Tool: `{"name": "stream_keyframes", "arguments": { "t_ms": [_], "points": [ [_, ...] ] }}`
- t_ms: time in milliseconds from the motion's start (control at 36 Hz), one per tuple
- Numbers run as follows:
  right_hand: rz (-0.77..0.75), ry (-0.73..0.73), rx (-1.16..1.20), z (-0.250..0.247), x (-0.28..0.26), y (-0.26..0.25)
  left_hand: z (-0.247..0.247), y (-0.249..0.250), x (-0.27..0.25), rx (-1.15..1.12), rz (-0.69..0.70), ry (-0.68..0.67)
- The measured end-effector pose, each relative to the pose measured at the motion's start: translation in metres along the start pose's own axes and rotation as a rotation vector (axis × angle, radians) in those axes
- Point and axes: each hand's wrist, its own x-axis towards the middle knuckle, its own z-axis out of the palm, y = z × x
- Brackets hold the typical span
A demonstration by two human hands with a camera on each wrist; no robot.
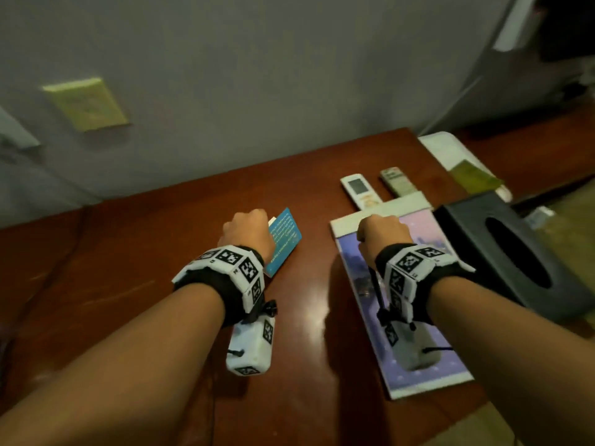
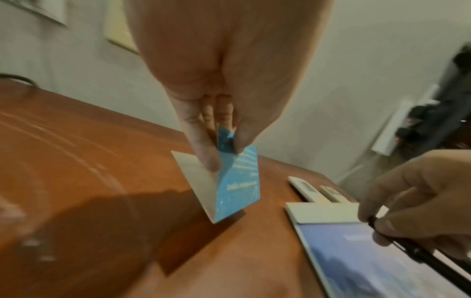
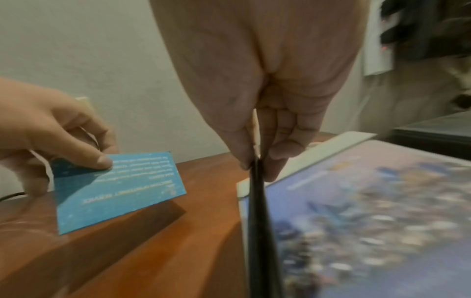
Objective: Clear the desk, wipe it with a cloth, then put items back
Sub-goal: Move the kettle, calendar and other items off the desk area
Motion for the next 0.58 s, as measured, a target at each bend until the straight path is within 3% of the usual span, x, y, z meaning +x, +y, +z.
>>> {"name": "stream_keyframes", "arguments": {
  "t_ms": [139, 278, 583],
  "points": [
    [0.086, 0.008, 0.042, -0.007, 0.007, 0.08, 0.029, 0.081, 0.009, 0.024, 0.14, -0.054],
    [0.042, 0.032, 0.028, -0.005, 0.02, 0.115, 0.051, 0.133, 0.013, 0.016, 0.207, -0.078],
    [-0.111, 0.073, -0.025, 0.0, 0.035, 0.127, 0.065, 0.146, 0.017, 0.095, 0.074, -0.12]
  ]
}}
